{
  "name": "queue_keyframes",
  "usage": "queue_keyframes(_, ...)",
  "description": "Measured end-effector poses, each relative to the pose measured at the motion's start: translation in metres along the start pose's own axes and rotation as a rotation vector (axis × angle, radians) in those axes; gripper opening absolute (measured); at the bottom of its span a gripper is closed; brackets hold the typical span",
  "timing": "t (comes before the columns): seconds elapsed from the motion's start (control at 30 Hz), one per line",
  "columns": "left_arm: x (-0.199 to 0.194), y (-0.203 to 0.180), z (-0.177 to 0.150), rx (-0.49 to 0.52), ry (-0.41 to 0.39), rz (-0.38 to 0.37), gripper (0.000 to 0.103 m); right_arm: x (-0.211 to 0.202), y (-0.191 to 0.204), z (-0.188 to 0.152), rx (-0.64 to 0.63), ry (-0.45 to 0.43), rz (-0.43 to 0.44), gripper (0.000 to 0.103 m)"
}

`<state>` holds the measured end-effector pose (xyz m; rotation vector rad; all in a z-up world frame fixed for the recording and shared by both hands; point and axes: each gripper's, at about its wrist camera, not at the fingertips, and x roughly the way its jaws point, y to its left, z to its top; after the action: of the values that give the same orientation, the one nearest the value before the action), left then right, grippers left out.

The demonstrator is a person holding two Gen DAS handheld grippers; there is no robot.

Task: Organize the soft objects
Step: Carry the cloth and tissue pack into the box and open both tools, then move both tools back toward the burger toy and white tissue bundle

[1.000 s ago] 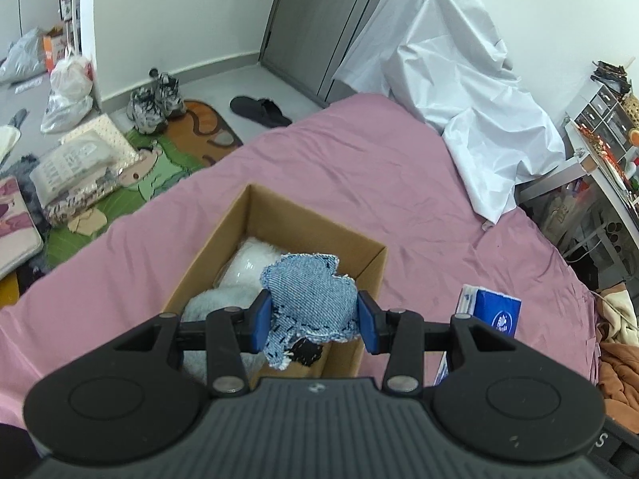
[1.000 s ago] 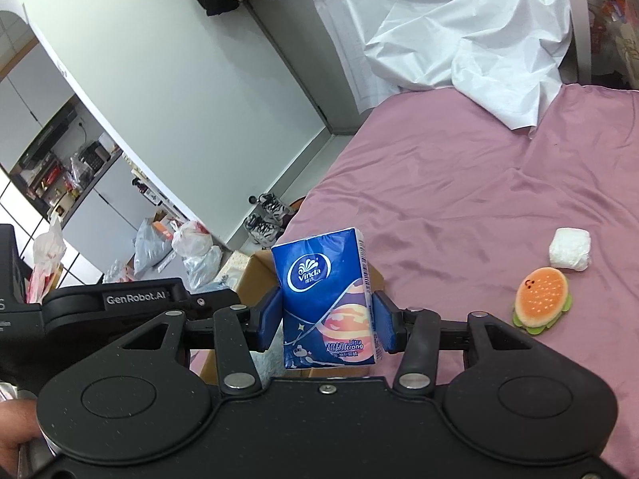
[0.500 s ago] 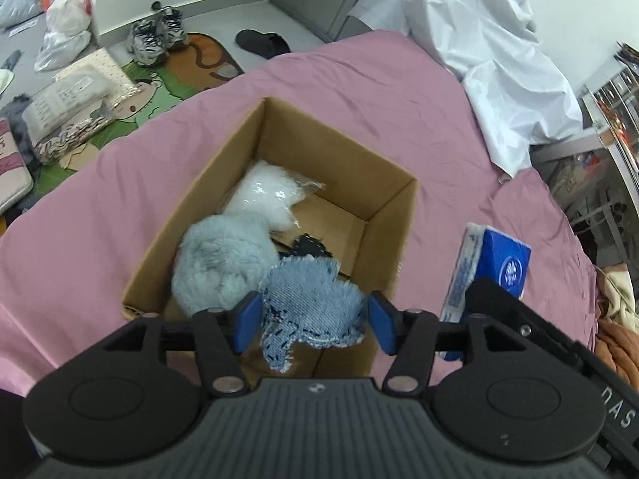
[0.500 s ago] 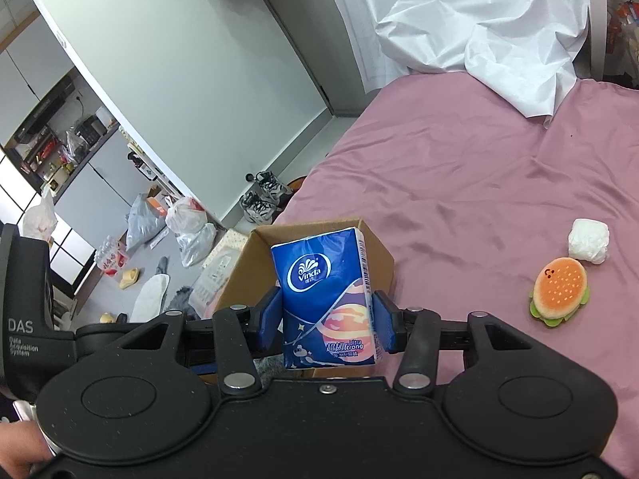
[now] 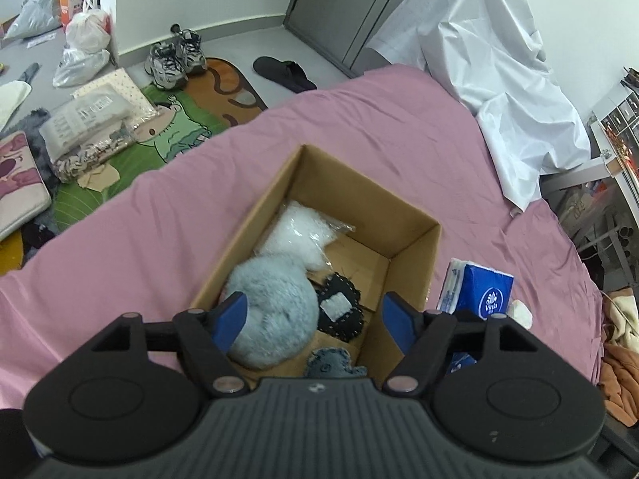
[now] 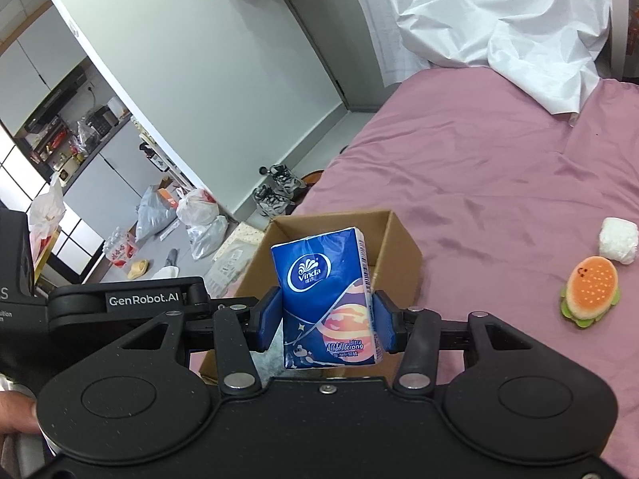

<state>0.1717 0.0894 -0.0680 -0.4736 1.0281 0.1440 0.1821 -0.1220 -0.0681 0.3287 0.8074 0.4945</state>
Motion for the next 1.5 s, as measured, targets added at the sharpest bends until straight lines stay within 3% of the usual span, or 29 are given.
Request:
queue_keyframes(0.37,-0.012,-0.006,-0.002,0.052,-0.008,0.036,0.081,-0.011,-0.003,0.005,0.047,-0.04,0.02,0.066)
queue_keyframes(0.53,-0.019,-0.015,-0.007,0.072,-0.019,0.048,0.083,-0.018,-0.006,0.005,0.063,-0.046,0.019,0.066)
queue_keyframes(0.93,-0.035,-0.056,-0.02,0.159,-0.063,0.068,0.091,-0.046,-0.026,0.016,0.099,-0.062,0.013,0.08)
queue_keyframes(1.1,-0.041,-0.076,-0.026,0.198,-0.091,0.065,0.099,-0.063,-0.042,0.022,0.112,-0.083,0.004,0.086)
queue_keyframes(1.5,-0.047,-0.121,-0.031,0.244,-0.102,0.055,0.103,-0.094,-0.085,0.033,0.171,-0.133,-0.014,0.088)
